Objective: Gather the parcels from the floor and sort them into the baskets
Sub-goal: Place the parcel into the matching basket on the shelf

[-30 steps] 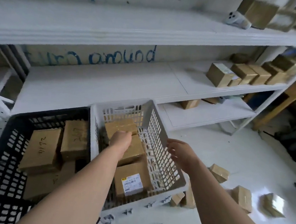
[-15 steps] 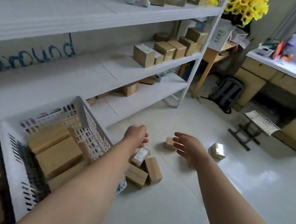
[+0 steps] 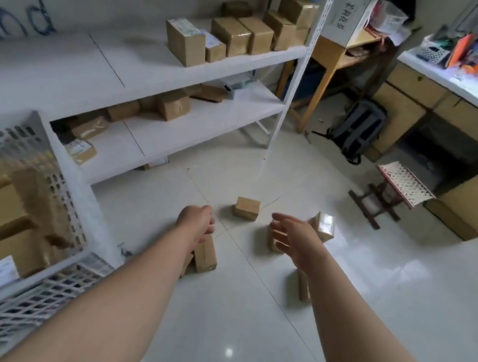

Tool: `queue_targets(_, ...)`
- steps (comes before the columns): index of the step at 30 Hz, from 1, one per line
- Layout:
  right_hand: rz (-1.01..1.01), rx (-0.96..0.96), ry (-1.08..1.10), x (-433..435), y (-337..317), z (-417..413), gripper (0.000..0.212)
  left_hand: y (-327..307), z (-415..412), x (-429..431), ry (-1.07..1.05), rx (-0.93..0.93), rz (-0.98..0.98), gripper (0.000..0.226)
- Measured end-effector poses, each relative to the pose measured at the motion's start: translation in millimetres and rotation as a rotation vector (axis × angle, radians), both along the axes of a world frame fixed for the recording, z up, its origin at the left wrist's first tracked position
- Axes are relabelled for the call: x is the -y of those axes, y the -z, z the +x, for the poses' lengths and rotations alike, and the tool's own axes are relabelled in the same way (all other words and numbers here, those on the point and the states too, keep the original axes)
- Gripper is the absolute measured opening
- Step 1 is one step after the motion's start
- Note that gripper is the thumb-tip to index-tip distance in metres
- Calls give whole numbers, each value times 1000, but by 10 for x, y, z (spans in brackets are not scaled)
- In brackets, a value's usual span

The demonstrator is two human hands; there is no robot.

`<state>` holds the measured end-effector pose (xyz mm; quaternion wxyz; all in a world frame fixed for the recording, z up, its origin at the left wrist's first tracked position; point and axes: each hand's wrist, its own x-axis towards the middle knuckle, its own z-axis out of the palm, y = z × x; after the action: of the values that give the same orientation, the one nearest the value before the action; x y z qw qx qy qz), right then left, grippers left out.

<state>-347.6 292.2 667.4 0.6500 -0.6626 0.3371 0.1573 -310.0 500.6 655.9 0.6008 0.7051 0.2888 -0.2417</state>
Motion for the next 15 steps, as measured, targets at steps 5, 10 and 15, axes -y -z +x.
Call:
queue_targets(5, 31, -81, -88, 18, 422, 344, 30, 391, 142, -69, -114, -70, 38, 19)
queue_targets(10, 50, -160, -162, -65, 922, 748, 32, 945, 479, -201, -206, -147, 43, 17)
queue_targets(15, 38, -245, -175, -53, 1521, 1135, 31, 1685, 884, -233, -291, -227, 92, 23)
